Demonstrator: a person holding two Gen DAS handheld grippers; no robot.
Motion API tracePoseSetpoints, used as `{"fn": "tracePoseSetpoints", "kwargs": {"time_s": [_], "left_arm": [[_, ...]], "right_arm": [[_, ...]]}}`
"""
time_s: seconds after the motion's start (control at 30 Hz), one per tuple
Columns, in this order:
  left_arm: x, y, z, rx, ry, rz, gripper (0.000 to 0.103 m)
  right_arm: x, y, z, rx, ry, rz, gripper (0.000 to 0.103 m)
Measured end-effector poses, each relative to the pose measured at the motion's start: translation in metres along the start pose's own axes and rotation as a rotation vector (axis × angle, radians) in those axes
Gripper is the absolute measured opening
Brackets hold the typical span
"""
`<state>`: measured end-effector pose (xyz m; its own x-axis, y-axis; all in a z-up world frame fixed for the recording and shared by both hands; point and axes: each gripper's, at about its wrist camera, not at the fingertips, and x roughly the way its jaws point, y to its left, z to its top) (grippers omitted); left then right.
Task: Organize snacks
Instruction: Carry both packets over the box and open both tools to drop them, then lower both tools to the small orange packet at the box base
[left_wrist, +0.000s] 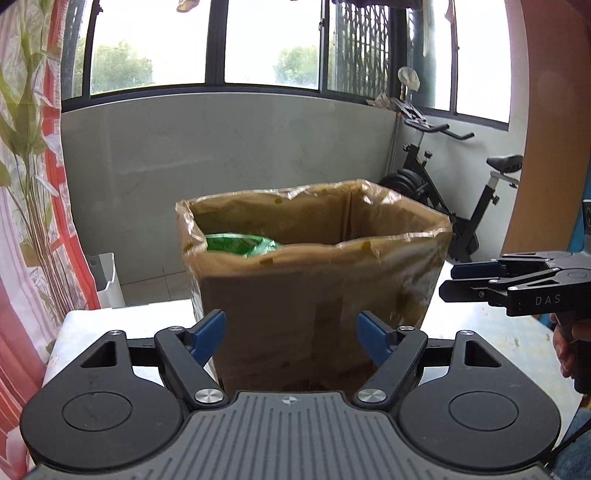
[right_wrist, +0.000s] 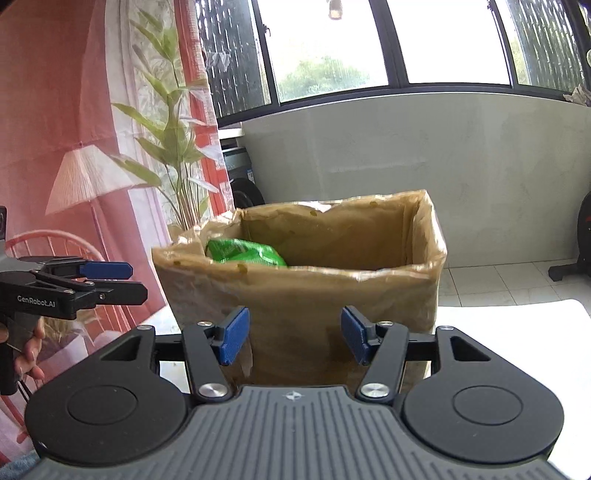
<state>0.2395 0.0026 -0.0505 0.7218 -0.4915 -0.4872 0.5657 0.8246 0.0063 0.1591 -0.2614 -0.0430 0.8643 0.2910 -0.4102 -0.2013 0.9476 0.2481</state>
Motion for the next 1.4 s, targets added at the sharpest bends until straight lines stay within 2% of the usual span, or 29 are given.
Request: {"fn": "tracePoseSetpoints", "kwargs": {"time_s": [0.23, 0.33, 0.4, 0.6, 0.73, 1.2, 1.23, 1.3, 1.4], "left_arm": [[0.036, 0.010, -0.040, -0.122, 0.107, -0.048, 0.065], [0.054, 0.011, -0.054, -0.154, 0.142, -0.058, 0.059], [0.066, 0.010, -0.062, -0.153, 0.162, -0.060, 0.059], [0.104, 0.001, -0.075, -0.103, 0.208, -0.094, 0.059], [0.118, 0.007, -0.083, -0.148, 0.223, -0.110, 0.056], [0.152, 0.023, -0.092, -0.252, 0.249, -0.169, 0.055], [0.151, 0.023, -0.094, -0.258, 0.250, -0.177, 0.055], [0.153, 0.022, -0.095, -0.256, 0.250, -0.188, 0.054], [0.156, 0.023, -0.096, -0.261, 0.253, -0.203, 0.054]], "right_arm": [[0.020, 0.014, -0.046, -0.055, 0.125, 0.000, 0.057], [0.033, 0.014, -0.059, -0.065, 0.175, -0.009, 0.050], [0.042, 0.013, -0.068, -0.066, 0.208, -0.007, 0.046], [0.075, 0.007, -0.090, -0.067, 0.294, 0.007, 0.045], [0.096, 0.005, -0.098, -0.085, 0.332, 0.026, 0.040], [0.142, 0.010, -0.102, -0.172, 0.368, 0.096, 0.039], [0.143, 0.010, -0.103, -0.178, 0.370, 0.097, 0.038], [0.146, 0.009, -0.103, -0.179, 0.372, 0.096, 0.023], [0.146, 0.007, -0.104, -0.172, 0.374, 0.094, 0.015]]}}
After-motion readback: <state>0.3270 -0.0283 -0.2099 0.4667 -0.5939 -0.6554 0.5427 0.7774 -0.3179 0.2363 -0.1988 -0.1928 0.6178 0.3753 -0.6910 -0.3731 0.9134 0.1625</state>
